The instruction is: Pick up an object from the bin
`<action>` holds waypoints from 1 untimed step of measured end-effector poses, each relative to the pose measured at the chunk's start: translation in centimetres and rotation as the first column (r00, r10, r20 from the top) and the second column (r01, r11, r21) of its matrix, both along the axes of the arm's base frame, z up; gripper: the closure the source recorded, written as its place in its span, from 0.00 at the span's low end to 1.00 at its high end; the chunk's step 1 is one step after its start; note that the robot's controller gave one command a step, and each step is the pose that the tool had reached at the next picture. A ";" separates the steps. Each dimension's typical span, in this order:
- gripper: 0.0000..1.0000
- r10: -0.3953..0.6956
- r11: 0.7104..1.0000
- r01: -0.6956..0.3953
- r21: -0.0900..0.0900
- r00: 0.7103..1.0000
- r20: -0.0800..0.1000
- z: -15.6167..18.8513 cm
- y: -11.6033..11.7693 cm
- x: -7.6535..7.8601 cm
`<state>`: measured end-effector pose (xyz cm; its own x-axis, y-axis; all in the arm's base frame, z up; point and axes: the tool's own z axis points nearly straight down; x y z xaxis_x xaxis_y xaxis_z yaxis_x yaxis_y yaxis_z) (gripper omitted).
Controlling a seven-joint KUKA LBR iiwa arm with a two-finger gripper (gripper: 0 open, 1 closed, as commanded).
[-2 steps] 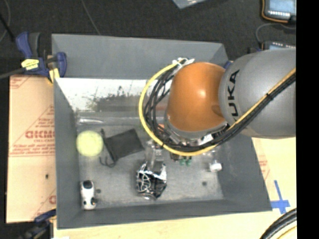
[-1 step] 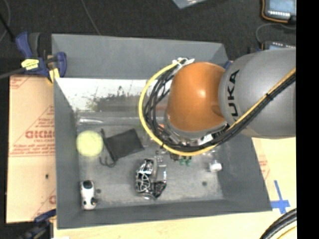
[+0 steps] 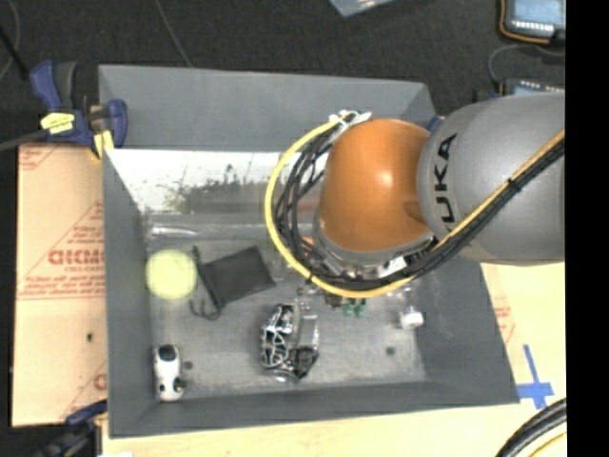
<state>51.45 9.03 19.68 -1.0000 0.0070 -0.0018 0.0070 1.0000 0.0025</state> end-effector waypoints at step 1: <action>0.00 0.097 0.995 -0.097 -0.001 0.995 0.005 -2.7 -0.3 0.0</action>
Offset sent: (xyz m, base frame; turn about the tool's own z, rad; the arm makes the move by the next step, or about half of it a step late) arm -0.0421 -0.0320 -0.1117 -0.0859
